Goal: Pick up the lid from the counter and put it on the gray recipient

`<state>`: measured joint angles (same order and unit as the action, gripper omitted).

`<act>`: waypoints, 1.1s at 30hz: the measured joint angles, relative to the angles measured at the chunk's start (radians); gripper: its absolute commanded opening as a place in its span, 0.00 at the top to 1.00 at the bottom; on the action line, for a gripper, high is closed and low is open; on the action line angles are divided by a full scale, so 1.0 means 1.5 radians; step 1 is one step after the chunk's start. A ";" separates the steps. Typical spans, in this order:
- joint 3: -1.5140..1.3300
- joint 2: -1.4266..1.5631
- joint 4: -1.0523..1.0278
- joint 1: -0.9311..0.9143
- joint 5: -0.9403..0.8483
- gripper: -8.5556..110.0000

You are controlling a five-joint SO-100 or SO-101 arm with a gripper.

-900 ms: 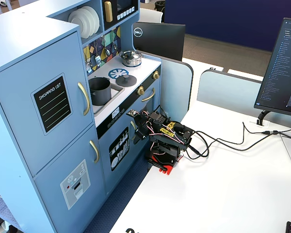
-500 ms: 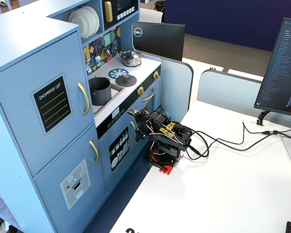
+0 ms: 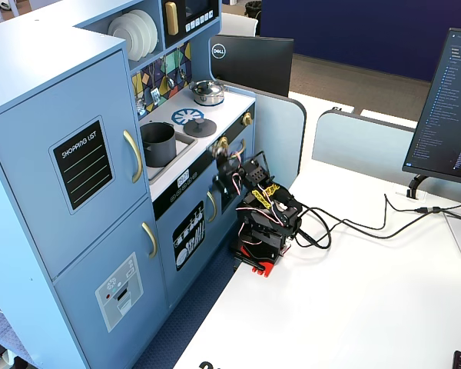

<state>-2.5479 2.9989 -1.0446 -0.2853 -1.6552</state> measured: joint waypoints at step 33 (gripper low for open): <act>0.026 -0.356 0.756 -0.211 0.022 0.66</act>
<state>-2.5096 2.4651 0.0890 -0.6013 -1.6214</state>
